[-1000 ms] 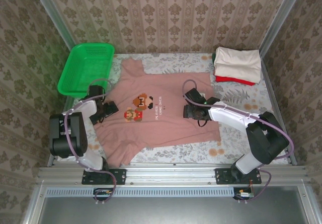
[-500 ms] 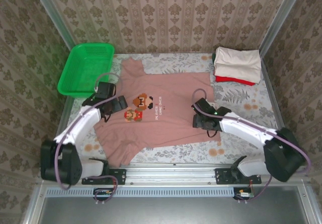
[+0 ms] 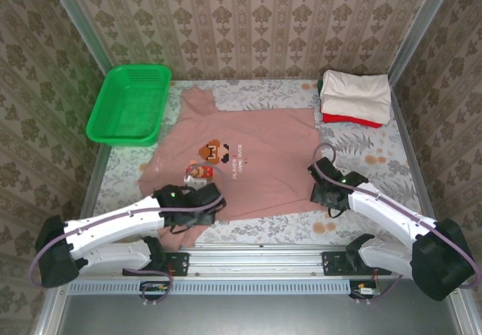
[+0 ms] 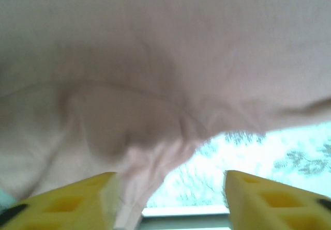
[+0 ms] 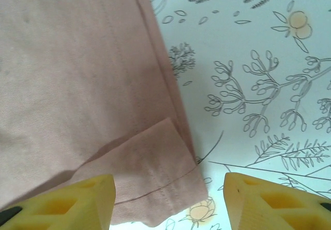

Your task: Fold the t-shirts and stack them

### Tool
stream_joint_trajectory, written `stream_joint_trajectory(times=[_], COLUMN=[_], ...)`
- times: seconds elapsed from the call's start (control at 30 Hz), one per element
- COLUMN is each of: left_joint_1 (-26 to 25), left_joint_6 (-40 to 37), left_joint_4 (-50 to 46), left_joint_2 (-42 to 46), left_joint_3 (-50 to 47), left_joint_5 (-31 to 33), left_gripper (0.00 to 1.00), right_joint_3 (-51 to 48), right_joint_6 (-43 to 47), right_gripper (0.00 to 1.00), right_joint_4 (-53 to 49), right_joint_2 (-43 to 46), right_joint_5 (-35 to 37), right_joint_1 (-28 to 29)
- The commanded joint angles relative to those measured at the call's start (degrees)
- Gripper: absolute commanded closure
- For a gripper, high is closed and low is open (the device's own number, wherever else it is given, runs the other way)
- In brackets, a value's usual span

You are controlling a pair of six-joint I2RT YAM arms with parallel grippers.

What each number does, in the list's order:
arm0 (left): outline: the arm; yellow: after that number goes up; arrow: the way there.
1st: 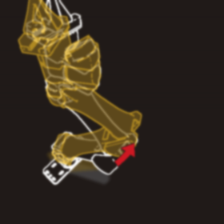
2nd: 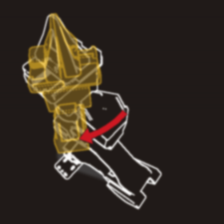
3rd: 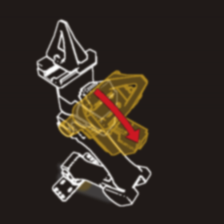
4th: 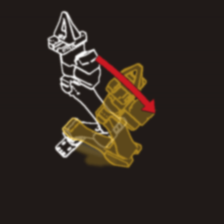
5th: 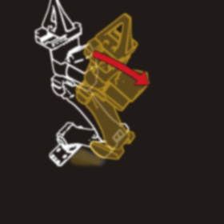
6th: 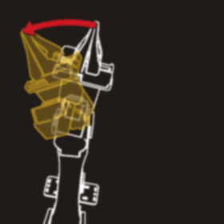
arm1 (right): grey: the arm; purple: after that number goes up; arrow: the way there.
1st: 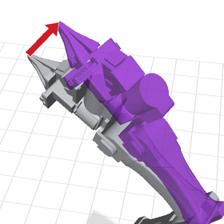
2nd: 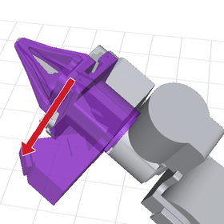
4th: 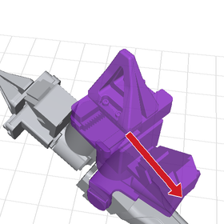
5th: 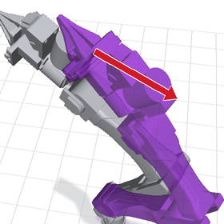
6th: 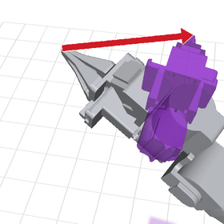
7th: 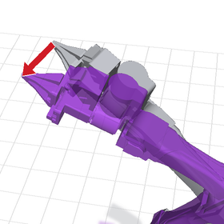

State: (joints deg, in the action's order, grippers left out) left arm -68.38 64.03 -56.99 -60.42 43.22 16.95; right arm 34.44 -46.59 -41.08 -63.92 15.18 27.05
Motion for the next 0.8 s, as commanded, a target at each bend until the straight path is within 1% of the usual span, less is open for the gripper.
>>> stream_joint_trajectory(times=[0.0, 0.1, 0.17, 0.23, 0.3, 0.37, 0.47, 0.63, 0.7, 0.77], left_joint_1=[-5.61, -7.52, -8.82, -8.88, -8.21, -6.24, -4.76, -3.62, -3.19, -2.84], left_joint_6=[15.99, 20.65, 22.98, 24.03, 23.42, 20.97, 18.76, 15.54, 14.65, 13.67], left_joint_4=[-6.23, -3.86, -2.52, -1.57, 0.94, 4.84, 9.05, 13.05, 15.0, 15.16], left_joint_2=[-0.62, -0.48, -1.03, -1.82, -2.54, -3.89, -7.29, -12.32, -13.92, -14.9], left_joint_3=[-2.19, -7.4, -10.02, -11.76, -13.2, -14.65, -15.14, -15.34, -15.72, -15.55], left_joint_5=[0.77, -2.39, -3.11, -2.95, -2.13, -2.77, -4.22, -6.01, -6.78, -6.76], left_gripper=[0.57, 0.68, 0.69, 0.67, 0.63, 0.59, 0.58, 0.56, 0.62, 0.72], right_joint_3=[-1.5, -1.26, -1.04, -1.06, -1.45, -1.8, -1.87, -1.97, -3.04, -4.03], right_joint_6=[-1.05, -0.36, 0.18, 0.47, 0.45, 0.19, -0.28, -1.52, -2.16, -3.08], right_gripper=[0.41, 0.42, 0.42, 0.42, 0.42, 0.42, 0.4, 0.37, 0.37, 0.38], right_joint_4=[-2.45, -1.6, -1.09, -0.46, 0.63, 1.46, 1.44, 0.84, 2.09, 3.67], right_joint_2=[1.66, 1.91, 1.4, 0.76, 0.08, -0.78, -1.55, -1.56, -1.86, -2.47], right_joint_5=[-0.74, -1.7, -2.17, -2.3, -2.51, -2.78, -2.32, -0.82, -2.07, -3.02], right_joint_1=[-0.85, -0.87, -0.86, -0.81, -0.86, -0.86, -0.86, -0.86, -0.86, -0.18])
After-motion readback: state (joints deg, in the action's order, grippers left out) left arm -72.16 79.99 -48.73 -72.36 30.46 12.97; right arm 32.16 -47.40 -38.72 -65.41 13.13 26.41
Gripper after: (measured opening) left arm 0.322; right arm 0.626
